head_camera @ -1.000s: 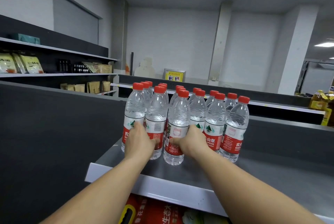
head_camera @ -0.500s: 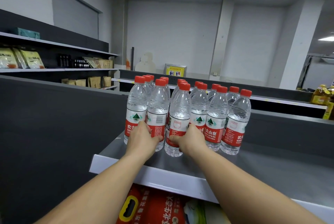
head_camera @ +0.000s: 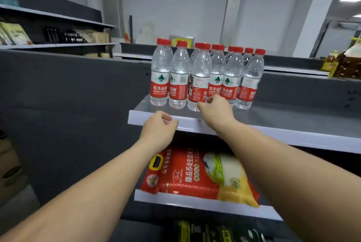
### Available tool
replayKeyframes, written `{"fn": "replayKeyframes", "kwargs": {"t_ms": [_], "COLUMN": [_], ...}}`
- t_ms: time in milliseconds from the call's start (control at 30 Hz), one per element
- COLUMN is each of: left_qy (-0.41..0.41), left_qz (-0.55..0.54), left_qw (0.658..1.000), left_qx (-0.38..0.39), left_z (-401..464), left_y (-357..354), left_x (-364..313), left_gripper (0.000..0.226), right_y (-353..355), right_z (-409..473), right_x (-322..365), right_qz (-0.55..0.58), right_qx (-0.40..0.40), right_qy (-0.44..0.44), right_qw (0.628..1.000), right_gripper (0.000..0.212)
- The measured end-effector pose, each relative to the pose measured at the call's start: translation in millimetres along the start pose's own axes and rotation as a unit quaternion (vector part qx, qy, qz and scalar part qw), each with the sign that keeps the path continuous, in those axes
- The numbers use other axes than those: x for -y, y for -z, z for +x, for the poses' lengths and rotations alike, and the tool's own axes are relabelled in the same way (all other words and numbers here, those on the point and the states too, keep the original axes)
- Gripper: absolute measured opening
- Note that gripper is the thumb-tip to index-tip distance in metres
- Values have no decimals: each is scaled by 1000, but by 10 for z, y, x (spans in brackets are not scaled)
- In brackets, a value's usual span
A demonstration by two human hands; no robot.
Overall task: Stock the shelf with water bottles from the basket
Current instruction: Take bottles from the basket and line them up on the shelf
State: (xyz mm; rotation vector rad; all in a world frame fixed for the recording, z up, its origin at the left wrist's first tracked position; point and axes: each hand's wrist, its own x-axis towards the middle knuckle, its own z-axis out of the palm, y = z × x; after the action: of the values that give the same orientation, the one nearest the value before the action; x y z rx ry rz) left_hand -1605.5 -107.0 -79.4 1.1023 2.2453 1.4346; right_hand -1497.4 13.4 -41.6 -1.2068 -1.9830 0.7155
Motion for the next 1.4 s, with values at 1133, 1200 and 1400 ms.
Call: {"fn": "replayKeyframes", "kwargs": {"t_ms": [1133,1200,1400], "left_qy": [354,349,360], "left_qz": [104,112,131], "left_qw": [881,877,864], "left_qx": [296,311,326], "left_z": [-3598,-3630,-3705], "left_y": [-1969,-2098,-2495], "left_x": [5394,5607,6361], "left_gripper": [29,30,29], "right_y": [-2822,-3051,-3729], "right_z": [-4228,-4372,-4845], "right_x": [-4325,-4559,-5302], "right_qz": [16,7,-26], "right_qx": [315,322,342], "right_qy": [-389,-404,-458], "right_qw": [865,856,820], "right_gripper": [38,37,45]}}
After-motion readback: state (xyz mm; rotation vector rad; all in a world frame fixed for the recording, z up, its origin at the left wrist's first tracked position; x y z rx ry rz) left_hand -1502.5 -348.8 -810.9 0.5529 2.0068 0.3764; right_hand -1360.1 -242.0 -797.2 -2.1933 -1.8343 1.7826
